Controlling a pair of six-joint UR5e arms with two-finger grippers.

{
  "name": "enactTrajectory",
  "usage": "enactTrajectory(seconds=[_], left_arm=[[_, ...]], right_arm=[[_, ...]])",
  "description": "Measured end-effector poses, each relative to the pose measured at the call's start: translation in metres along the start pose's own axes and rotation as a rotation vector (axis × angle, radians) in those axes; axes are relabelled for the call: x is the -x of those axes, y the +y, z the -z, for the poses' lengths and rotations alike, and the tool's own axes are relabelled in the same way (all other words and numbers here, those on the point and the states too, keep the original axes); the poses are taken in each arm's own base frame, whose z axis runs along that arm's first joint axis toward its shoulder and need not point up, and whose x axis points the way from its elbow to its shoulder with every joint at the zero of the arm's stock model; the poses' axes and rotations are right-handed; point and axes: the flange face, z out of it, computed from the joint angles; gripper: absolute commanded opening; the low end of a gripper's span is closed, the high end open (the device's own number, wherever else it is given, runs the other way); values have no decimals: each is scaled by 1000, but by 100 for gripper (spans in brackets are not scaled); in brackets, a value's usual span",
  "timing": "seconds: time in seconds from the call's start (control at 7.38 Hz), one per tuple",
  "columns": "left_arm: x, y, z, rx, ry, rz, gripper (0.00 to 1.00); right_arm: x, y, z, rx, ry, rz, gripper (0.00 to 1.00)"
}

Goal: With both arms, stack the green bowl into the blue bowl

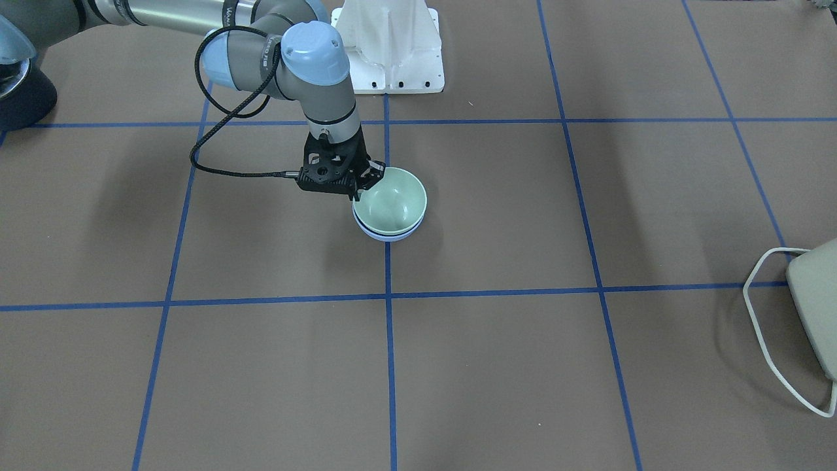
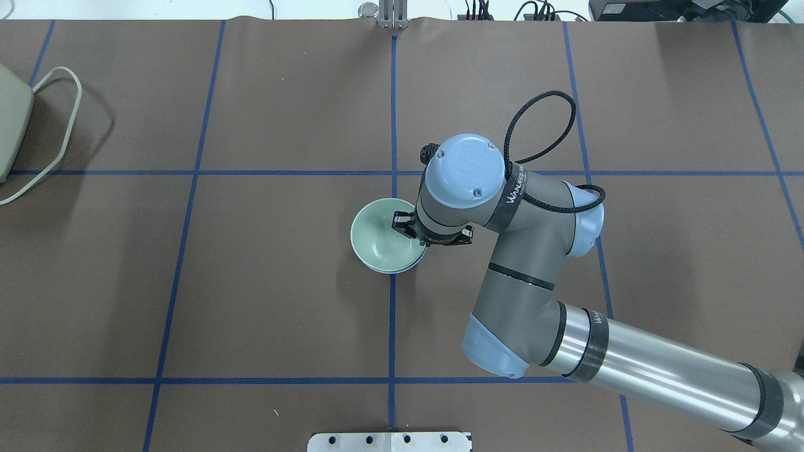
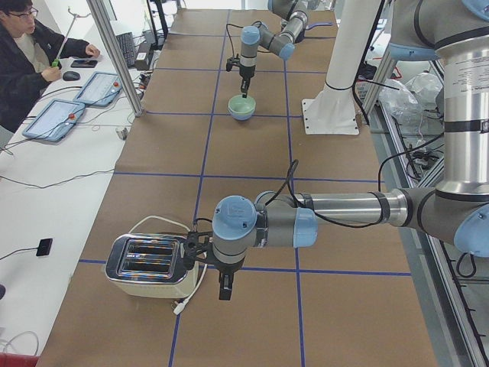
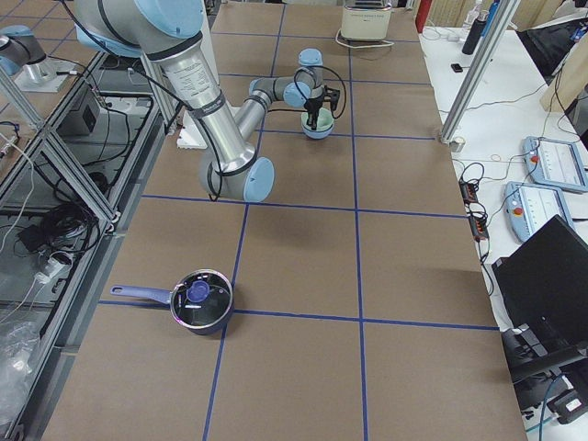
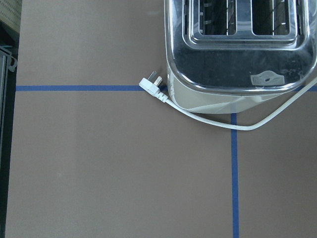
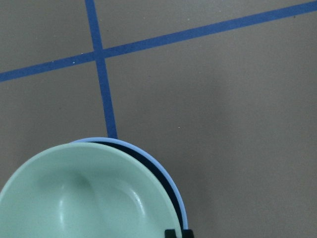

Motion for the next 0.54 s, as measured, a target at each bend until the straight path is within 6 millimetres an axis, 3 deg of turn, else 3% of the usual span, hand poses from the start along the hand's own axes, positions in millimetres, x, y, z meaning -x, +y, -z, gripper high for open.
enactTrajectory(seconds=[0.14,0.27,0.54], left_arm=[[0,0,0,0,0,-1,99],[0,0,0,0,-1,-1,99],[0,0,0,0,0,-2,99]], right_arm=[[0,0,-2,-4,2,2,0],[0,0,-2,-6,1,4,6],[0,1,-2,-7,-1,7,55]])
